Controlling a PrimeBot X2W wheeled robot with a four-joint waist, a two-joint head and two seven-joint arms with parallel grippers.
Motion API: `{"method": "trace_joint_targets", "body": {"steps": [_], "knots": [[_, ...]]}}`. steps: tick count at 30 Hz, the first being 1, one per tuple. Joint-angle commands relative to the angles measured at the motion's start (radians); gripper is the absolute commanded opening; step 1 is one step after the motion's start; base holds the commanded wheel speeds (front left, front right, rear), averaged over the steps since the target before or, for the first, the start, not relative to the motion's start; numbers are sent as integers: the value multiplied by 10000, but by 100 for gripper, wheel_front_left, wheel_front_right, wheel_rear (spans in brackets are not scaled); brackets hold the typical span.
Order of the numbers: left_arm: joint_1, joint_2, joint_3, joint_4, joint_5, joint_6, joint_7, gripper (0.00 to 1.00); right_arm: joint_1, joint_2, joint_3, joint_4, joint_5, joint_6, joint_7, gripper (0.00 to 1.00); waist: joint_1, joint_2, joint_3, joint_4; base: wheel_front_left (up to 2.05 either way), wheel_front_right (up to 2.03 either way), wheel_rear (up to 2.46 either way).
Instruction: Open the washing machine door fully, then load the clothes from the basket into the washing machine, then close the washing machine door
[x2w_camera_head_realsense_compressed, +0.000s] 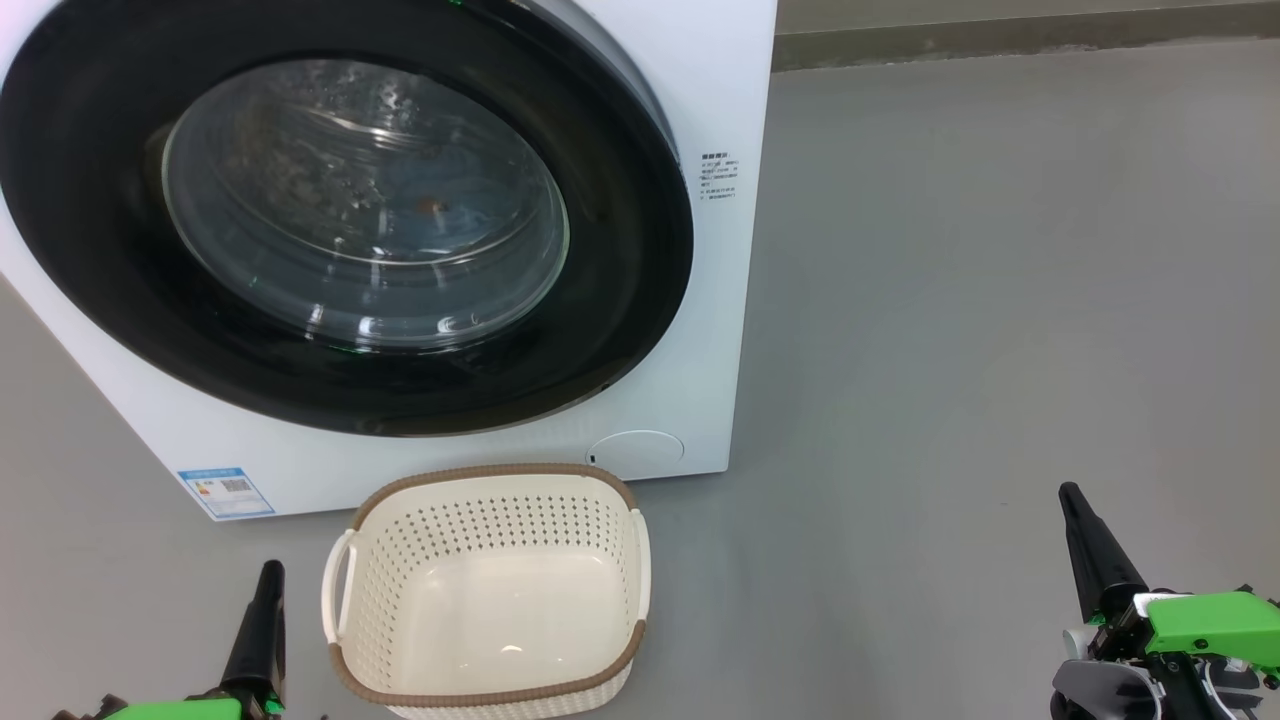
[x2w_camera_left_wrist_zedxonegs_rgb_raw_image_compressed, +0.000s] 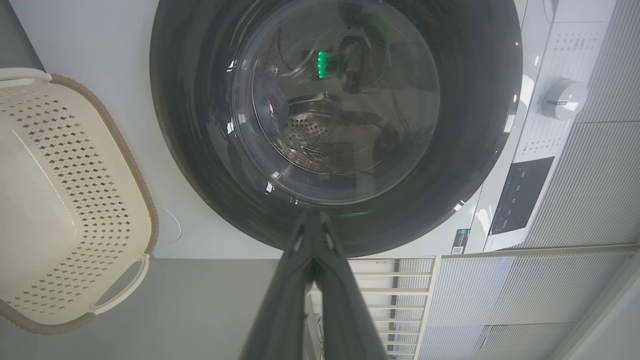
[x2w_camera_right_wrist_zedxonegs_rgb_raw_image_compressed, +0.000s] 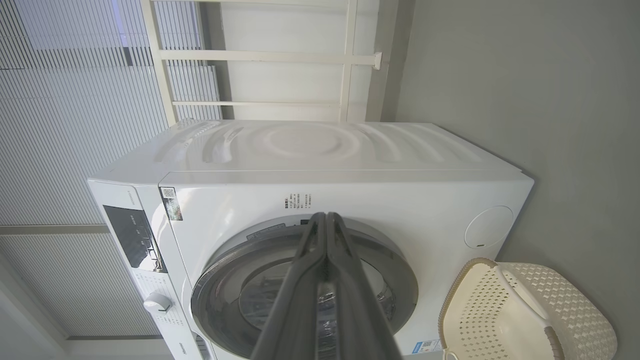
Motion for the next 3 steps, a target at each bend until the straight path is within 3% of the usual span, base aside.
{"method": "trace_joint_targets", "body": {"steps": [1, 3], "knots": [[-428, 93, 329, -233, -79, -69, 62, 0, -439, -133, 183, -246, 46, 33, 72, 0, 0, 0, 0, 1, 0, 0, 0], [-428, 93, 328, -233, -79, -69, 62, 0, -439, -132, 183, -246, 45, 33, 72, 0, 0, 0, 0, 1, 0, 0, 0]]}}
